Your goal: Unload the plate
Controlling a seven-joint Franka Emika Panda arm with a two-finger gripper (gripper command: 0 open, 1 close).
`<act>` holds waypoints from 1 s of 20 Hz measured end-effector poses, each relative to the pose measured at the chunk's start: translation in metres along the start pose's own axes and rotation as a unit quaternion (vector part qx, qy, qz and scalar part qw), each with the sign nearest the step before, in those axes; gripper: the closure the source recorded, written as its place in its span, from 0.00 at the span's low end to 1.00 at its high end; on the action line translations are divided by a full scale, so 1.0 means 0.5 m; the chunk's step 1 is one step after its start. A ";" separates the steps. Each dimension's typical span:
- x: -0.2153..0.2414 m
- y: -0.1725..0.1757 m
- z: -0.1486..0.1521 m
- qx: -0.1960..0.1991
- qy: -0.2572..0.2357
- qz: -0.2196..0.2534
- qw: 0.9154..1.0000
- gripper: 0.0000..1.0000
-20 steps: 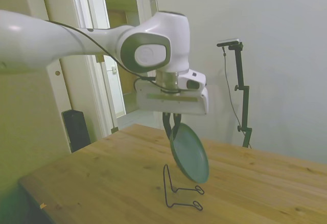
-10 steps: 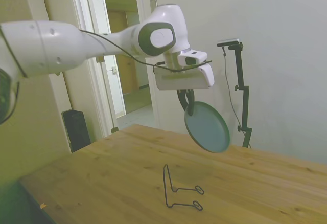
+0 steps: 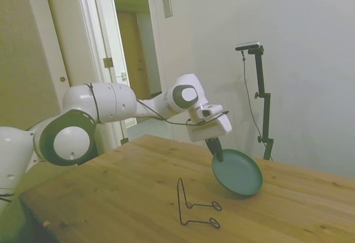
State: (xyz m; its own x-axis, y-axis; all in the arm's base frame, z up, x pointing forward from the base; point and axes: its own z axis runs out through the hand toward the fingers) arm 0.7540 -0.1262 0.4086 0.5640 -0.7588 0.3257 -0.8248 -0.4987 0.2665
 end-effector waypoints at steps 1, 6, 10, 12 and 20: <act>-0.002 -0.010 0.021 -0.010 0.005 0.001 1.000 1.00; -0.006 -0.034 0.087 -0.037 0.018 -0.001 0.999 0.00; -0.006 -0.035 0.089 -0.038 0.018 -0.001 0.999 0.00; -0.006 -0.035 0.089 -0.037 0.019 -0.001 0.999 0.00; 0.001 -0.035 0.021 0.014 0.031 0.000 0.999 0.00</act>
State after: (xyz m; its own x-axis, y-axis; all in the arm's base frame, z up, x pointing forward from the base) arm 0.7681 -0.1223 0.3946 0.5646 -0.7318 0.3816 -0.8251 -0.5112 0.2406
